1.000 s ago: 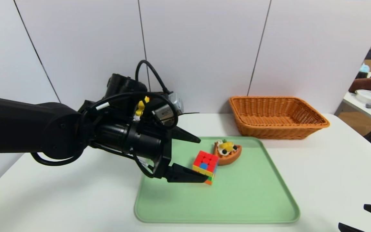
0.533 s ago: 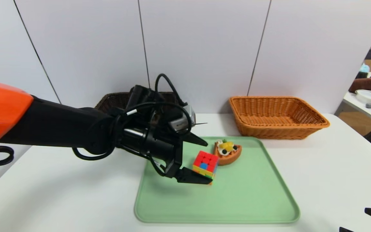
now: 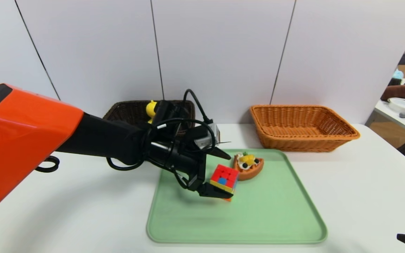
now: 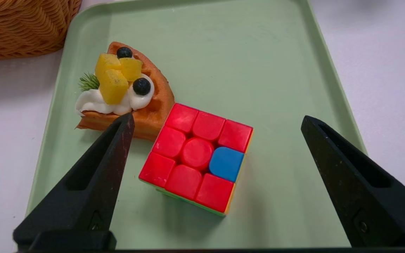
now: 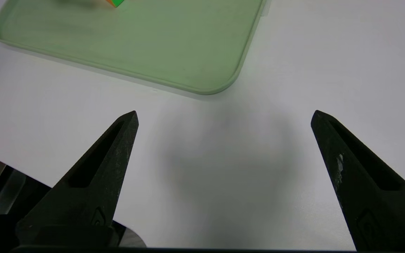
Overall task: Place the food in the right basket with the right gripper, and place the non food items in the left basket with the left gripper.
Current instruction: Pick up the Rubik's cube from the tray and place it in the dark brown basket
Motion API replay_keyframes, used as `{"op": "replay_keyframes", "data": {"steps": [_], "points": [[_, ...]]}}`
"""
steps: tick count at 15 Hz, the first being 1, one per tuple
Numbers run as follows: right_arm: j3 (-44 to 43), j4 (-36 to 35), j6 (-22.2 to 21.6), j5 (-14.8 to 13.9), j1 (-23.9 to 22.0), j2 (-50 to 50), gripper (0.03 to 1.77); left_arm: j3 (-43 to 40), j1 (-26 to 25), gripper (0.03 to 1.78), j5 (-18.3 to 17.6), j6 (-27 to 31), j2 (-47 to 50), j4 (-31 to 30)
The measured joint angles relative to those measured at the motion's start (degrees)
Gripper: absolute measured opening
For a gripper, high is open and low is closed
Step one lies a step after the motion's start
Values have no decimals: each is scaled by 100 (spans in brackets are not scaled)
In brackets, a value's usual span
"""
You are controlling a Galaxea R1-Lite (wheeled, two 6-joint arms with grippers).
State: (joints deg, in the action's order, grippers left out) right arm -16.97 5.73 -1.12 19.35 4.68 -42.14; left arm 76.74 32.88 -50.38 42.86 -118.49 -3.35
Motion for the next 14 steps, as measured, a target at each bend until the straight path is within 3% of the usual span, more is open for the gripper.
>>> {"op": "replay_keyframes", "data": {"steps": [3,7,14], "points": [[35,-13,-2,-4,0,11,170,162,-111,169,-289,328,-149,232],[49,0,-2,-2,-5,13,170,432,-215,169,-334,768,-282,936],[88,13,-6,-4,-5,41,170,962,-240,169,-424,1033,-557,1490]]}}
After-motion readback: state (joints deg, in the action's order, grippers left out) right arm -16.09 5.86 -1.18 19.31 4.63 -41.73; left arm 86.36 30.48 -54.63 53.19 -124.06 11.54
